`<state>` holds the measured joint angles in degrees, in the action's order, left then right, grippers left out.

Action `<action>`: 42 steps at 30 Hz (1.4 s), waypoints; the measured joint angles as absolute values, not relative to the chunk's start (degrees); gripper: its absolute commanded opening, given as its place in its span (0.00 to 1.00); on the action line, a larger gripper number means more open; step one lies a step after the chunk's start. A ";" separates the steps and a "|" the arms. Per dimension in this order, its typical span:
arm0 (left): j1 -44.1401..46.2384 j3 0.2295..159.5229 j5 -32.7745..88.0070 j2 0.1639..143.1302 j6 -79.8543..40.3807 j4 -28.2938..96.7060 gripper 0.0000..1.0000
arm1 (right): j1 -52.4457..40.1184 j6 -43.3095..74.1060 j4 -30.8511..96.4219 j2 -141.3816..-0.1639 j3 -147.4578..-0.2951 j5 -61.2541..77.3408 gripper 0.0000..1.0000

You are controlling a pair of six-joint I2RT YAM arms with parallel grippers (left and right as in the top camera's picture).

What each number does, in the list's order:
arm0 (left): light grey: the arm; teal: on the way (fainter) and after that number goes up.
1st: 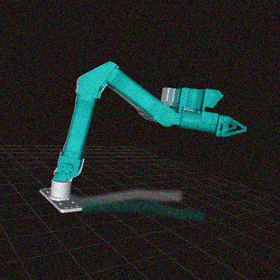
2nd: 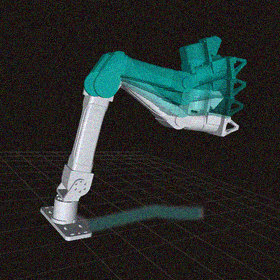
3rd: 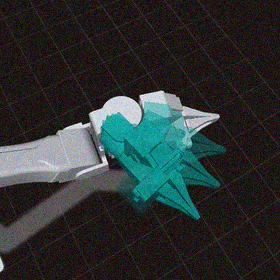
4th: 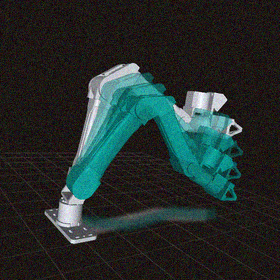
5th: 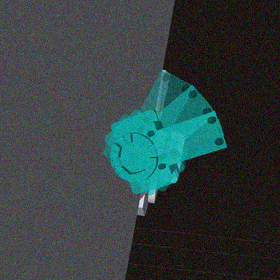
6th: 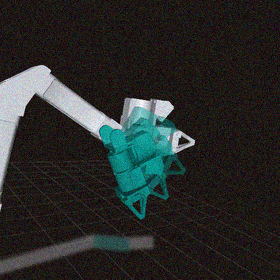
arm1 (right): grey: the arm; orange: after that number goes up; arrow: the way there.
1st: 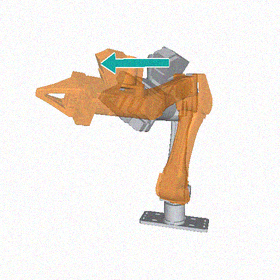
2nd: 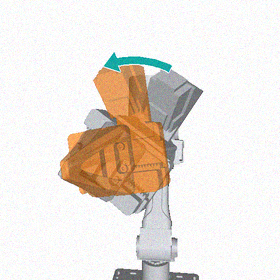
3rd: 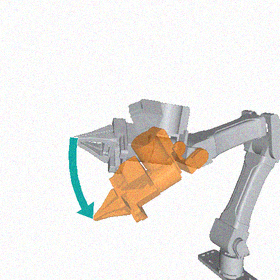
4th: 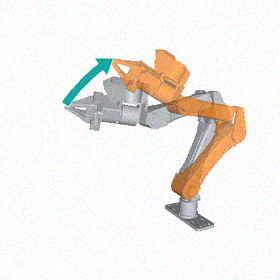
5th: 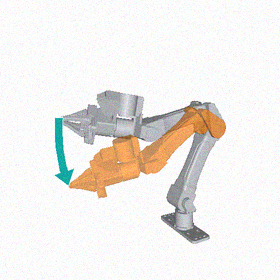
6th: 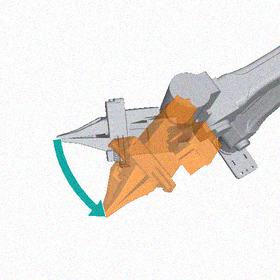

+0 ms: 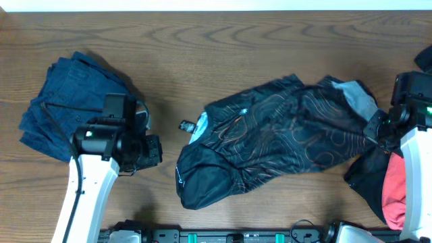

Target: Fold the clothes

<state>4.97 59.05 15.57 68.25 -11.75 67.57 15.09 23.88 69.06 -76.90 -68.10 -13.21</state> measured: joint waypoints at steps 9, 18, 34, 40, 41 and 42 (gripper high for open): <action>6.92 58.83 19.33 74.04 -11.81 65.65 0.63 | 15.11 24.40 69.14 -77.03 -67.77 -15.38 0.01; 17.56 55.35 20.64 82.32 -11.77 56.71 0.68 | 15.11 24.58 69.12 -77.03 -67.75 -15.53 0.01; 27.92 54.76 23.31 97.41 -11.90 55.35 0.06 | 15.11 24.56 68.97 -77.03 -67.75 -15.62 0.02; 27.70 55.79 23.05 96.77 -11.09 56.99 0.06 | 15.11 24.56 68.27 -77.10 -67.75 -15.70 0.02; 26.79 57.01 21.96 96.31 -10.83 57.23 0.06 | 15.11 24.53 67.70 -77.10 -67.75 -15.68 0.02; 25.56 58.89 20.53 95.74 -10.59 57.19 0.06 | 15.11 24.56 66.63 -77.10 -67.75 -15.49 0.02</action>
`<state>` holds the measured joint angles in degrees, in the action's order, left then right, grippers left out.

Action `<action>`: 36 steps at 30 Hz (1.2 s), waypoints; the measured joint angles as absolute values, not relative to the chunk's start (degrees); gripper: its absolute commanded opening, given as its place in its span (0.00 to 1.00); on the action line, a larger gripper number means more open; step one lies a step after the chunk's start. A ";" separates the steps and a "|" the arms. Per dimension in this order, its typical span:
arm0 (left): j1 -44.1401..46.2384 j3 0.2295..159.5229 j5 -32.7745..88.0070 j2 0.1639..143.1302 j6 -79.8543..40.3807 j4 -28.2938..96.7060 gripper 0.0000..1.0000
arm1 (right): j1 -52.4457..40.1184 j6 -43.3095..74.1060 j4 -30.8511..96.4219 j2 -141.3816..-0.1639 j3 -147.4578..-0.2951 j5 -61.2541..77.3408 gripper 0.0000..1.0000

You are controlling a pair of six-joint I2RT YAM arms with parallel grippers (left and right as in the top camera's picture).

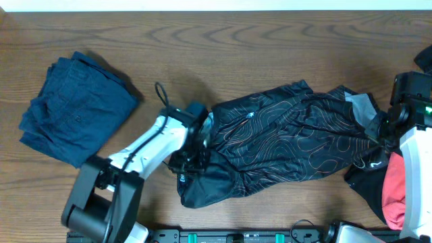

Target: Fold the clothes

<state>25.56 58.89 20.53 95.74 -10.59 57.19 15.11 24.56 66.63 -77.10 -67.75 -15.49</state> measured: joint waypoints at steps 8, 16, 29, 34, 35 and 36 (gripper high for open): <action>11.62 85.36 10.04 91.74 -9.15 39.51 0.06 | 15.11 24.56 38.44 -78.54 -67.31 -8.86 0.01; 2.42 103.18 8.84 90.83 -8.95 22.98 0.06 | 15.09 24.60 14.39 -80.16 -68.60 2.74 0.01; 1.56 108.62 18.83 89.25 -8.49 66.19 0.06 | 15.11 19.09 45.08 -80.01 -73.60 -1.13 0.16; 4.19 98.56 19.86 89.25 -6.90 74.06 0.06 | 15.42 17.26 50.33 -80.01 -68.79 -5.48 0.10; 5.04 95.11 19.97 89.27 -6.55 73.73 0.06 | 15.51 17.28 49.36 -80.01 -67.11 -6.15 0.08; 5.61 92.64 20.08 89.27 -6.42 73.23 0.06 | 15.55 17.10 48.07 -80.05 -66.00 -6.44 0.08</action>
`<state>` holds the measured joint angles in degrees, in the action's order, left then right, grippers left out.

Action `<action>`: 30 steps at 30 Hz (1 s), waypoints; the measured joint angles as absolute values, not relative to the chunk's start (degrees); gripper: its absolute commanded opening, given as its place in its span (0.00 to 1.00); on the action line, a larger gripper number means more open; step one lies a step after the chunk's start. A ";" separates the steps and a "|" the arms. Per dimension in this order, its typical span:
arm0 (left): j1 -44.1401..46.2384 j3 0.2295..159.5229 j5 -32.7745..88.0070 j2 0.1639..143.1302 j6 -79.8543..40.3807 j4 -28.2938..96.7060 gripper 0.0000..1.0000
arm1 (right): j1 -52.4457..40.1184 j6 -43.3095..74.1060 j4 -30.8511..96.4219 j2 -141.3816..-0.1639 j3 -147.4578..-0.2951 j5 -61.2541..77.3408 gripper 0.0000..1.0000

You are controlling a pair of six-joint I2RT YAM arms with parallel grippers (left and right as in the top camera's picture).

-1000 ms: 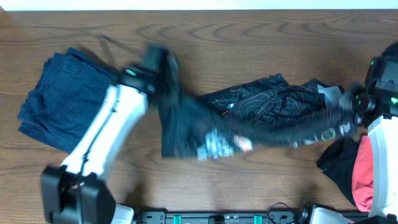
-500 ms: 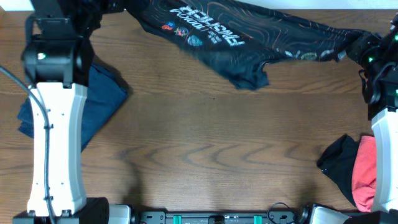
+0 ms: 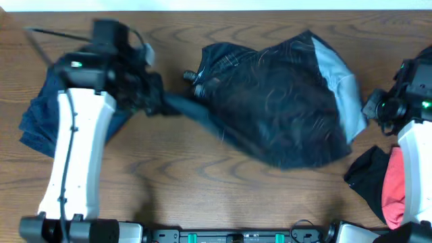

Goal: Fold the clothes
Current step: 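Lower the jersey flat onto the table center, holding both edges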

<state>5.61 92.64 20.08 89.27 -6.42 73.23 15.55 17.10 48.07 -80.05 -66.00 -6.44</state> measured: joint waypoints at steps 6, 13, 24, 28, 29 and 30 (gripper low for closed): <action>8.78 74.98 19.66 89.84 -5.87 63.83 0.06 | 15.62 16.69 35.59 -80.38 -62.54 -5.61 0.26; 8.80 69.23 14.79 90.02 -5.74 62.26 0.06 | 15.62 16.25 45.32 -80.79 -60.71 -2.26 0.35; 8.80 69.23 13.13 90.02 -6.61 61.47 0.06 | 12.78 15.75 39.38 -88.73 -50.15 1.41 0.34; 8.80 69.23 13.10 90.02 -7.16 61.49 0.06 | 12.38 15.53 38.79 -91.92 -50.11 1.69 0.31; 8.80 69.23 13.10 90.02 -7.29 61.47 0.06 | 12.38 15.44 39.05 -92.92 -50.11 1.72 0.30; 8.80 69.23 13.10 90.02 -7.33 61.47 0.06 | 12.34 15.40 39.38 -93.56 -50.11 1.72 0.29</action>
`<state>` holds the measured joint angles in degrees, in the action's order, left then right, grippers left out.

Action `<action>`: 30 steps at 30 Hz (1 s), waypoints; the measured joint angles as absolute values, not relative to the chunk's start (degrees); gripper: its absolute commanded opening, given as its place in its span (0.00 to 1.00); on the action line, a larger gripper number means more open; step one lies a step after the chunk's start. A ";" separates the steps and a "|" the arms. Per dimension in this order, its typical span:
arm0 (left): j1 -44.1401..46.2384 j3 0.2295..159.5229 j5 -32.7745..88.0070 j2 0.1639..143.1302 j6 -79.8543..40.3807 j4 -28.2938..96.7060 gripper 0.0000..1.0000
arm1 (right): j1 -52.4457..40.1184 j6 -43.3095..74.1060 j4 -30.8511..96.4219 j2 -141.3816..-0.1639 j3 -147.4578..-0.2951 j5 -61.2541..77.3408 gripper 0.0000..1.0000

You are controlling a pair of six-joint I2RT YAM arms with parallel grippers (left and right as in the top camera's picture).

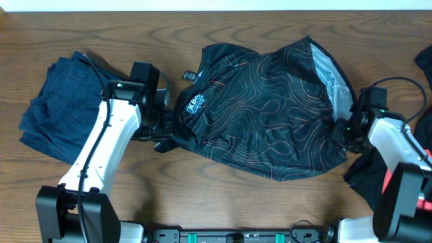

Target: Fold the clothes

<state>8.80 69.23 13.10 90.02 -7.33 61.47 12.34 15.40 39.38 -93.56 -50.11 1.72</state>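
Note:
A black shirt (270, 115) with thin contour lines lies spread across the middle of the table, its grey lining (334, 77) showing along the right edge. My left gripper (167, 135) is at the shirt's lower left corner, shut on bunched cloth there. My right gripper (339, 131) is pressed into the shirt's right edge, its dark fingers sunk in the cloth and apparently shut on it.
A folded dark blue garment (64, 111) lies at the far left, partly under my left arm. A heap of black and red clothes (398, 185) sits at the right edge, behind my right arm. Bare wood shows along the front.
The shirt has settled flat and is no longer blurred. My left gripper has moved from the far left back to the shirt's lower left corner. My right gripper has moved down and left onto the right edge.
The shirt first lay crumpled, with my right gripper at its right end and my left arm by the blue garment. Then my left gripper was at the shirt's left end. Then both arms were spread wide with the shirt stretched farther back. Now it lies flatter.

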 measured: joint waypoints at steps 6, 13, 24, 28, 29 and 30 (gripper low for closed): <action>8.80 69.23 13.10 90.02 -7.46 61.47 0.06 | 12.29 15.38 43.53 -95.15 -50.06 1.72 0.32; 8.80 69.23 13.10 90.02 -7.49 61.45 0.06 | 12.29 15.05 45.19 -95.18 -50.04 1.54 0.16; 8.80 69.23 13.10 90.02 -7.46 61.47 0.06 | 12.29 13.93 53.56 -95.20 -52.05 4.29 0.01; 8.80 69.23 13.06 90.02 -7.49 61.34 0.06 | 12.29 12.95 60.49 -95.18 -61.41 7.42 0.01; 8.80 69.23 13.04 90.02 -7.49 61.21 0.06 | 12.29 12.93 60.53 -95.15 -64.58 7.88 0.01; 8.80 69.23 13.04 90.02 -7.49 61.12 0.06 | 12.29 12.93 59.72 -95.15 -67.35 8.10 0.01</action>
<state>8.80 69.23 13.04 90.02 -7.49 61.12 12.29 12.93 59.72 -95.15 -67.35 8.10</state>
